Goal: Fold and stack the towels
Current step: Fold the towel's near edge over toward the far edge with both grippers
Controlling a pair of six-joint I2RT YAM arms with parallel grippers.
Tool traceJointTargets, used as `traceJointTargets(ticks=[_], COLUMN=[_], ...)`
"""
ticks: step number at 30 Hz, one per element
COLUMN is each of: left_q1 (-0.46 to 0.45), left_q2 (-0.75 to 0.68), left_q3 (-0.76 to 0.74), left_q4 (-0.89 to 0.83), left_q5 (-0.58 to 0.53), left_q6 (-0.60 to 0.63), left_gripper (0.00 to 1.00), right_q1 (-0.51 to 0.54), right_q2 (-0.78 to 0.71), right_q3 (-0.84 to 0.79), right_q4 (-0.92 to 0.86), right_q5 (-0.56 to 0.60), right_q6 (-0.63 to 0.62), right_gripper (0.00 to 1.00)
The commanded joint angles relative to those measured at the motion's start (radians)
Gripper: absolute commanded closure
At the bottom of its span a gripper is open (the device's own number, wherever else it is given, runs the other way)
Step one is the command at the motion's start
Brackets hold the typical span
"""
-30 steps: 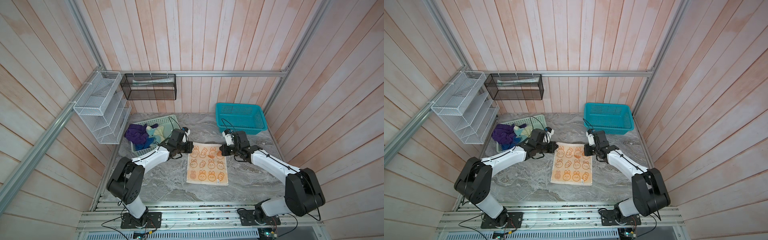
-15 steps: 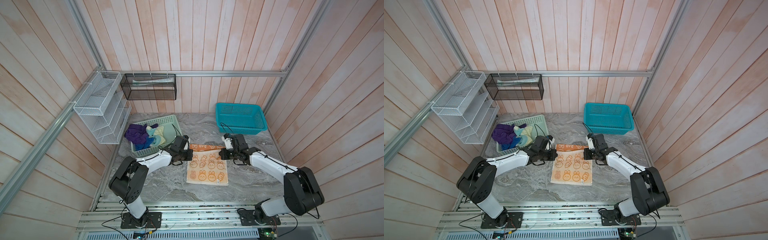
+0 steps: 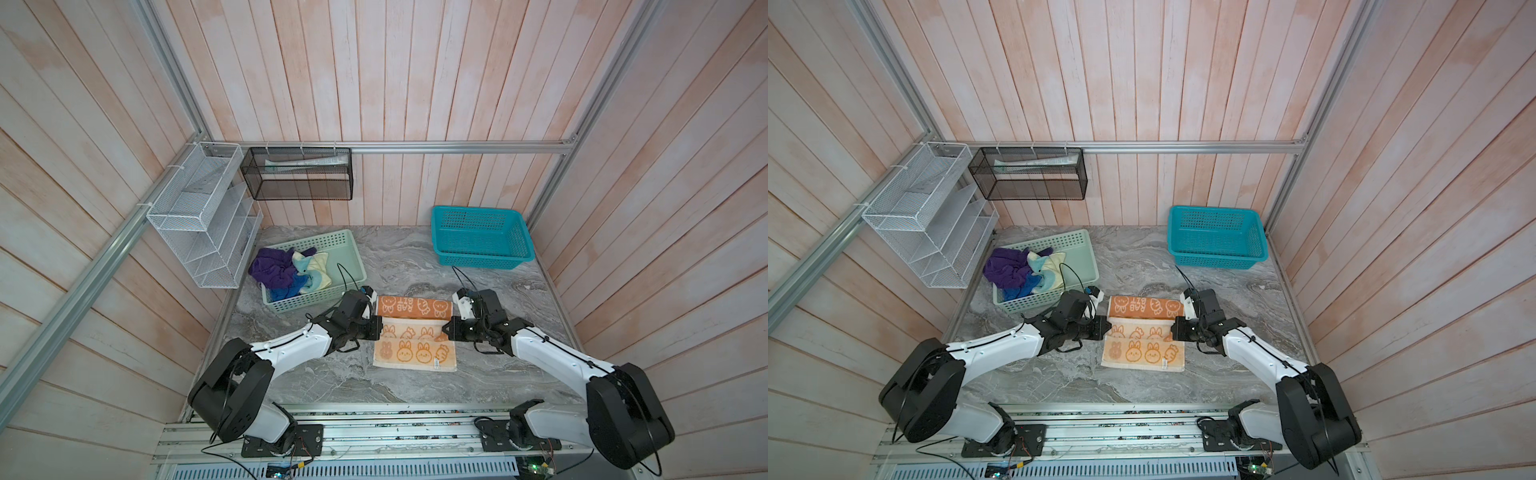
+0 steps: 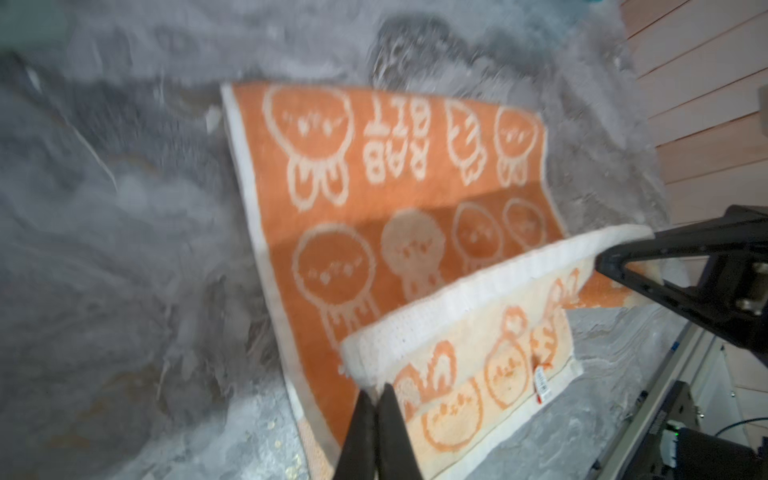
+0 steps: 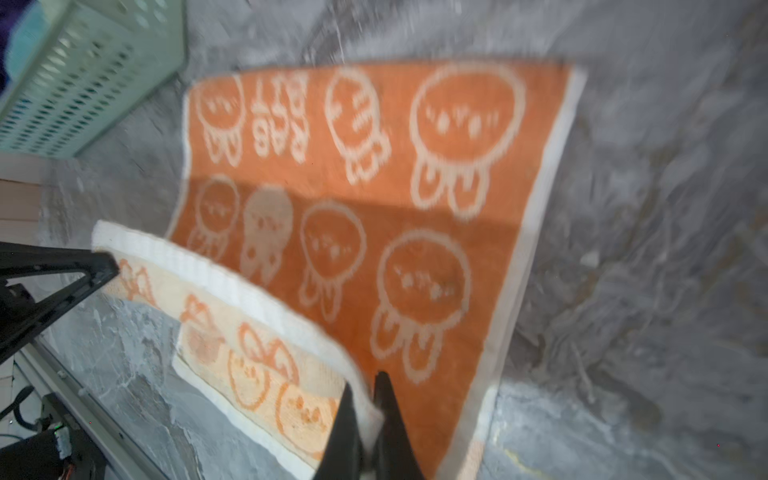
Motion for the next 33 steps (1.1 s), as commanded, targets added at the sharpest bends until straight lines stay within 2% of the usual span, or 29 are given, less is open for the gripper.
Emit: traceJointTargets(ticks=[1,5,8,11,15,19,24,25,27,28,30,33], left_q1=[-0.002,0.011,0.058,0.099,0.098,0.062,0.028,0.023,0.016,0.015,0.016,0.029], left_q2=[0.045,0.117,0.151,0.141,0.108,0.103,0.059,0.046,0.009,-0.016,-0.087,-0.191], left_q3=[-0.034,0.004,0.042,0.091,0.129,0.089,-0.018,-0.033,-0.047,-0.047,-0.049,-0.039], left_q4=[0.091,0.049,0.019,-0.018,-0.052,-0.04,0.003,0.008,-0.012,-0.033,-0.074,-0.114], left_q5=[0.005,-0.028,-0.033,-0.022,-0.015,-0.012,-0.027,-0.025,-0.02,-0.02,-0.027,-0.026], left_q6=[-0.054,-0.027,0.006,0.053,0.109,0.097,0.031,0.025,0.02,0.024,0.038,0.08], left_gripper=[1.0,1.0,1.0,1.0,1.0,1.0,1.0,1.0,0.8,0.7,0.58,0.53], right_q1=[0.006,0.006,0.006,0.006,0.006,0.001,0.012,0.018,0.021,0.021,0.021,0.018], right_q2=[0.054,0.149,0.193,0.179,0.109,0.082,0.04,0.026,-0.01,-0.031,-0.077,-0.135], right_q3=[-0.042,-0.005,0.064,0.111,0.107,0.069,0.012,-0.002,-0.017,-0.007,0.029,0.096], right_q4=[0.143,0.186,0.162,0.127,0.084,0.074,0.077,0.076,0.051,0.022,-0.051,-0.137], right_q5=[-0.043,-0.027,0.0,0.018,0.059,0.048,-0.017,-0.023,-0.044,-0.052,-0.032,0.034], right_q6=[0.069,0.017,-0.024,-0.059,-0.113,-0.127,-0.06,-0.047,-0.022,-0.021,-0.026,-0.03], right_gripper=[1.0,1.0,1.0,1.0,1.0,1.0,1.0,0.98,0.67,0.57,0.49,0.47])
